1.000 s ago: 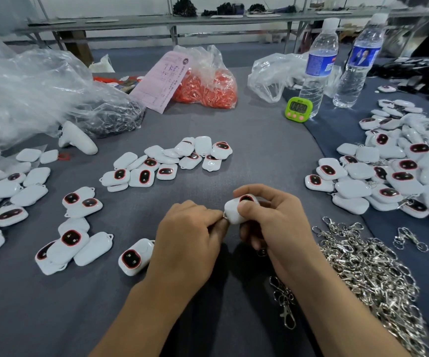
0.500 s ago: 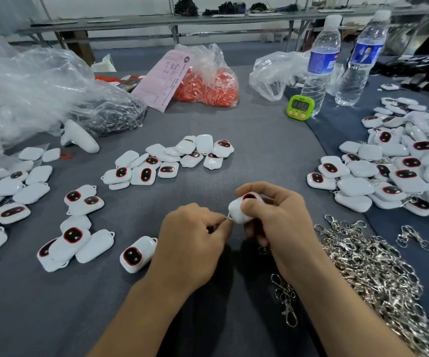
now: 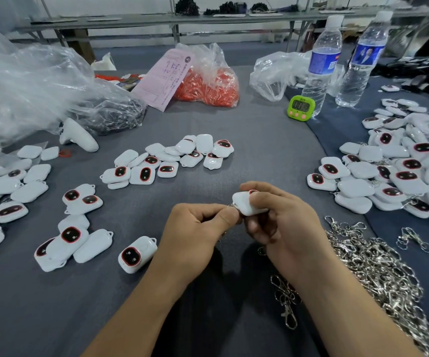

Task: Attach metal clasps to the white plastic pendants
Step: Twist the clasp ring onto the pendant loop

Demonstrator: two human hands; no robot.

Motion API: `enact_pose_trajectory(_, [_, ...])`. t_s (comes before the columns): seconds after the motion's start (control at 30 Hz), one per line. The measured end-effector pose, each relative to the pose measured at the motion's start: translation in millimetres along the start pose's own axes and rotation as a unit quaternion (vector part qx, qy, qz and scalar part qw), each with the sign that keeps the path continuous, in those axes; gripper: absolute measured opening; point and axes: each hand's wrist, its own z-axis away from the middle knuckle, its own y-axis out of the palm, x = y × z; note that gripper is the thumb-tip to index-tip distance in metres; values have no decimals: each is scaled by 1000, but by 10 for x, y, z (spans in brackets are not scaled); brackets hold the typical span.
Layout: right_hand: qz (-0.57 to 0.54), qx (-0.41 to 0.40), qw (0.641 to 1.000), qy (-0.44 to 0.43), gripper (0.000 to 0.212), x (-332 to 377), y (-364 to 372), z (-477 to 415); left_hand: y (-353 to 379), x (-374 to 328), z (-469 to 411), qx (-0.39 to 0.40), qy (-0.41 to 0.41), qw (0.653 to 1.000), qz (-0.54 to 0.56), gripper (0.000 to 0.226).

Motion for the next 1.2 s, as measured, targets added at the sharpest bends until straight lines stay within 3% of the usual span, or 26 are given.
enact_pose_trajectory(0.13, [18,-8,1000,-19,24,-52,22,-9,-13,13,19,-28,45,995,-82,20])
enact_pose_trajectory(0.2, [96,-31,992,-81,27,-98,27,-14,-20,47,32,-39,92,974,-202,25])
enact_pose_trajectory(0.27, [261,-60,946,-184,24,-174,36,-4,-25,54,37,-33,164,918,-358,28])
enact_pose_trajectory(0.33, [367,-64,892,-255,24,-241,62,16,-37,52,38,-27,218,876,-430,21])
enact_pose_trajectory(0.4, [368,-61,890,-263,22,-268,74,17,-44,82,41,-34,229,876,-424,18])
enact_pose_trajectory(0.5, [242,-58,950,-187,17,-193,69,-20,-20,102,42,-61,181,912,-363,20])
enact_pose_trajectory(0.6, [88,-38,990,-100,28,-102,44,-34,-5,79,13,-19,66,982,-173,16])
enact_pose_trajectory(0.7, [14,-16,999,-49,23,-71,31,-35,15,18,-16,11,7,1000,-17,23])
enact_pose_trajectory(0.77, [-1,-10,1000,-29,23,-72,35,-36,2,-4,-23,13,-14,1000,20,23])
enact_pose_trajectory(0.9, [49,-18,997,-56,29,-95,29,-35,-24,60,-7,-14,37,994,-102,18])
enact_pose_trajectory(0.93, [81,-26,993,-80,30,-114,38,-27,-24,81,-6,-29,75,981,-177,24])
enact_pose_trajectory(1.0, [208,-51,964,-159,26,-184,55,3,-22,70,7,-41,161,922,-349,30])
enact_pose_trajectory(1.07, [339,-67,909,-233,22,-247,79,40,-16,46,25,-43,208,880,-425,26])
enact_pose_trajectory(1.1, [349,-66,903,-243,19,-258,86,29,-25,61,19,-51,214,875,-432,24])
enact_pose_trajectory(1.2, [241,-49,951,-190,16,-207,85,-7,-16,75,44,-89,183,899,-387,21])
